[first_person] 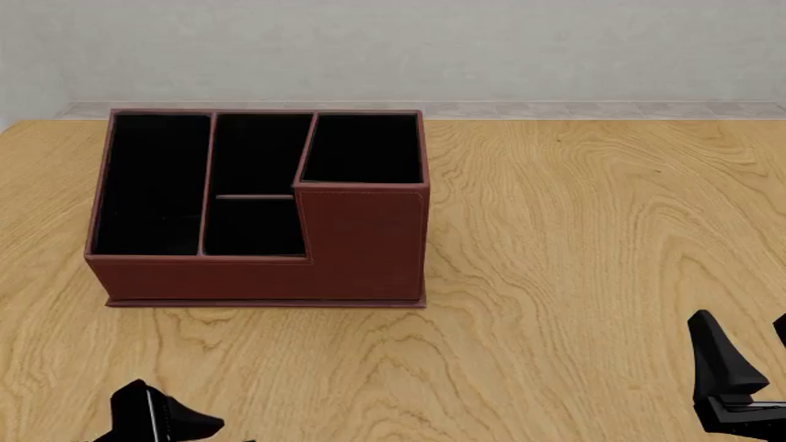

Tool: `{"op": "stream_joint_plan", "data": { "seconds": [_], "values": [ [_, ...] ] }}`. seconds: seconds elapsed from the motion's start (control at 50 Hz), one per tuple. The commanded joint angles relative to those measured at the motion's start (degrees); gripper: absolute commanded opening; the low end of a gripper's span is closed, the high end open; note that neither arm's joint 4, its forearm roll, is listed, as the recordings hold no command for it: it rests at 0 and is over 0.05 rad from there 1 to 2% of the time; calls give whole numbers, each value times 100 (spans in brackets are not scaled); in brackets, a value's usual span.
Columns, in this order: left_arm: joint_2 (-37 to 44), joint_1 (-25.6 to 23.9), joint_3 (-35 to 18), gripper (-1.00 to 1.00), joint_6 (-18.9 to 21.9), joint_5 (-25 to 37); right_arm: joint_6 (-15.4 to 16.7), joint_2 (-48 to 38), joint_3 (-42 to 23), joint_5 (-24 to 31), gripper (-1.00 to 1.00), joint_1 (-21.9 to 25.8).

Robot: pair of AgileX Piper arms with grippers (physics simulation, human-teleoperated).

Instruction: Pick up the book and place it in the left compartment of the caddy.

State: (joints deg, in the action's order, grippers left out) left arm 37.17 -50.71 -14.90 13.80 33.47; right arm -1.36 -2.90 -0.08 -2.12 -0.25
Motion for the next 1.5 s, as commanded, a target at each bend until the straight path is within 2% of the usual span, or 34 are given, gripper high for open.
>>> {"op": "stream_joint_plan", "data": {
  "seconds": [0.02,0.2,0.52,0.54,0.76,0.78,0.88,0.94,1.12,1.16,1.24,1.28,1.3,1.5],
  "values": [
    [82,4,140,100,-64,-162,-6,-4,-4,2,100,-9],
    [132,46,248,100,36,-257,-3,-27,0,-27,100,-1],
    [82,14,241,100,-49,-244,8,1,-2,-2,100,-2],
    [14,66,200,-100,-10,-191,11,1,0,-4,100,0],
    [-321,77,-137,-100,-204,63,7,35,2,18,100,-24],
    [-338,-27,-203,-100,-320,78,8,47,1,30,100,-29],
    [-459,-94,-306,-100,-386,85,-1,63,-1,39,100,-42],
    [-572,-104,-380,-100,-230,70,-10,88,-3,57,100,-55],
    [-823,-227,-685,-100,-302,-1,-20,60,-5,37,100,-51],
    [-901,-234,-721,-100,-181,-56,-27,60,-8,37,100,-65],
    [-942,-277,-853,-100,-331,-78,-36,70,-6,41,100,-69],
    [-983,-279,-858,-100,-198,-121,-35,78,-2,45,100,-63],
    [-996,-325,-943,-100,-334,-131,-36,79,0,44,100,-61],
    [-1373,-205,-1329,-100,-352,-204,-69,103,-7,86,100,-74]
  ]
}}
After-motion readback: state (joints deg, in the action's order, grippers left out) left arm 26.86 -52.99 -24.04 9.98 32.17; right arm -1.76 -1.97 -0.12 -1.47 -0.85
